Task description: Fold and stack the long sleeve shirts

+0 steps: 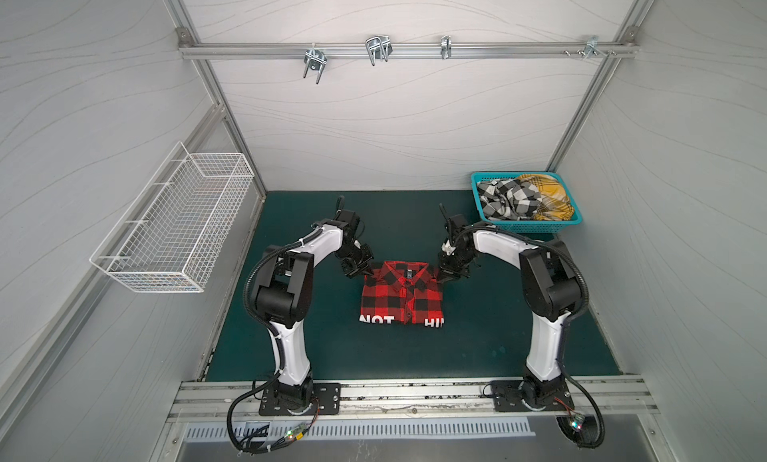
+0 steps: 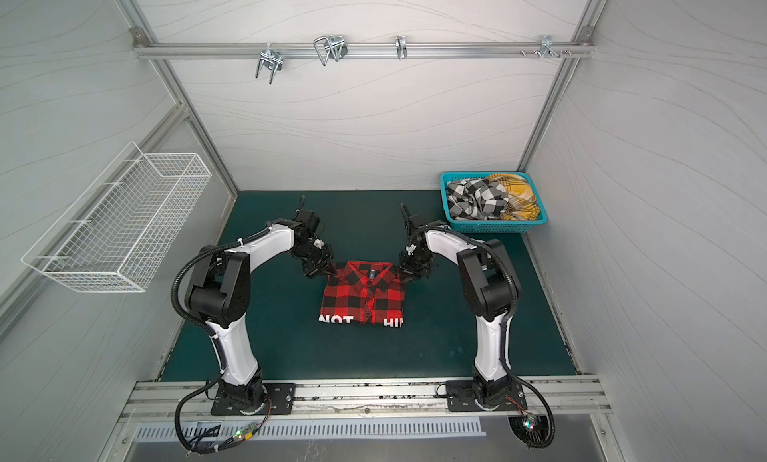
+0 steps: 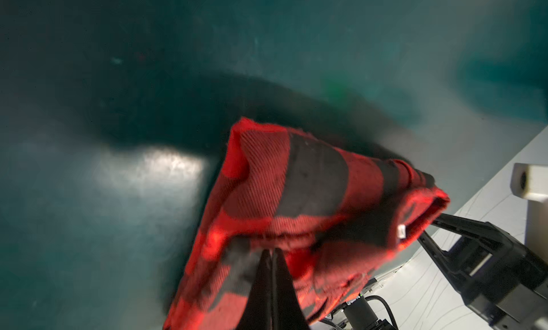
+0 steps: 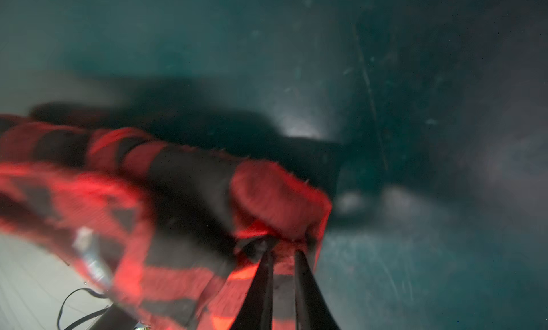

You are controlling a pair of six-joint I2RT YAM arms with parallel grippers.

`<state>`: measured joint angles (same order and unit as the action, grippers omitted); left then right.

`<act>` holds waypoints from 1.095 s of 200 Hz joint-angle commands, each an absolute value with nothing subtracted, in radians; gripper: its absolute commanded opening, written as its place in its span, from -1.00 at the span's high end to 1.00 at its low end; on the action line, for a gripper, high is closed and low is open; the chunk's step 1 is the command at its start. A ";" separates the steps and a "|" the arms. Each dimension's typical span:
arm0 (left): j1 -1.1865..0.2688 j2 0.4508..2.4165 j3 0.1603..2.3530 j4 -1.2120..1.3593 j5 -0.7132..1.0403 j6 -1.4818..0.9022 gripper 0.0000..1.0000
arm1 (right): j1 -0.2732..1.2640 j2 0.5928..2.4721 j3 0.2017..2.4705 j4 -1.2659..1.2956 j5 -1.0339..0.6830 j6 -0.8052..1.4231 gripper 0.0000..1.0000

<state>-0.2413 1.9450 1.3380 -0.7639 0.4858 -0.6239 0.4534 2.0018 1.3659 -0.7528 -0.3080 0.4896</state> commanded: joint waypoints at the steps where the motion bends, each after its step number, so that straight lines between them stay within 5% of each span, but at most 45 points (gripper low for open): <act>1: -0.248 1.990 1.338 -0.732 0.509 -0.615 0.97 | 0.442 2.043 1.369 -0.745 -0.277 0.483 0.68; 27: -0.250 1.993 1.322 -0.722 0.518 -0.620 0.98 | 0.436 2.064 1.406 -0.771 -0.279 0.452 0.69; 54: -0.250 1.908 1.338 -0.745 0.504 -0.623 0.70 | 0.439 2.000 1.452 -0.826 -0.272 0.435 0.62; 81: -0.250 1.782 1.329 -0.796 0.462 -0.615 0.63 | 0.466 1.864 1.432 -0.879 -0.245 0.435 0.49; 150: -0.272 1.542 1.056 -0.767 0.497 -0.631 0.84 | 0.632 1.561 1.251 -0.882 -0.233 0.561 0.34; 219: -0.341 1.623 0.929 -0.602 0.515 -0.734 0.99 | 0.711 1.607 1.082 -0.759 -0.245 0.622 0.43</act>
